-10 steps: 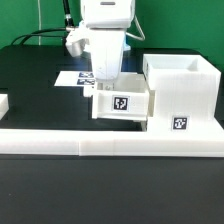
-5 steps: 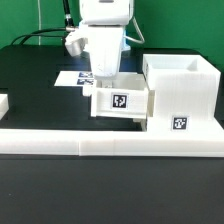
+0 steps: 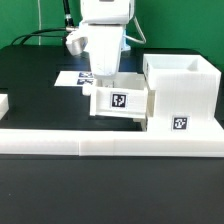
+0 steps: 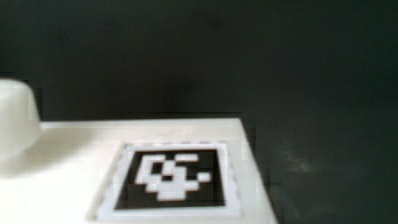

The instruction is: Assemble drawer

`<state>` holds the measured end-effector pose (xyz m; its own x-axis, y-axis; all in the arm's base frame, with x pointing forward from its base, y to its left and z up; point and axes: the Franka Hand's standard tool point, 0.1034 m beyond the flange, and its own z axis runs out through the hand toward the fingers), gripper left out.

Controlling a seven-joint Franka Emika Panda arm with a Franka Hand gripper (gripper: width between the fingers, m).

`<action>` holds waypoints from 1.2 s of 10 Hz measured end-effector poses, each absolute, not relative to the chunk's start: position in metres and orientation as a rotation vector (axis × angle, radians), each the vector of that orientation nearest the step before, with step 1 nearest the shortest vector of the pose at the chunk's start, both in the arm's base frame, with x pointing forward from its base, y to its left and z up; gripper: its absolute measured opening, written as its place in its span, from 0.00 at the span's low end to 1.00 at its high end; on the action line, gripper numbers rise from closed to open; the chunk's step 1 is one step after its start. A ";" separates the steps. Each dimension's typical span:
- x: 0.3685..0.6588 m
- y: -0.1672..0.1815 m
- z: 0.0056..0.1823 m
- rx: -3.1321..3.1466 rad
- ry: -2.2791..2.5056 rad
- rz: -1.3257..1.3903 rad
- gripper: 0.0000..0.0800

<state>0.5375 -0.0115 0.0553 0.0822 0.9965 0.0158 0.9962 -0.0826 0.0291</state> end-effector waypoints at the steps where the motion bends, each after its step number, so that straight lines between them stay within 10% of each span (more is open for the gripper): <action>1: 0.537 -0.012 0.055 2.307 2.117 0.048 0.05; 12: 0.536 -0.004 0.059 2.306 2.145 0.010 0.05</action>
Offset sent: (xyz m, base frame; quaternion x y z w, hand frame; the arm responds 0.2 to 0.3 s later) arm 0.0000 0.0000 0.0000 0.0000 0.0000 0.0000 1.0000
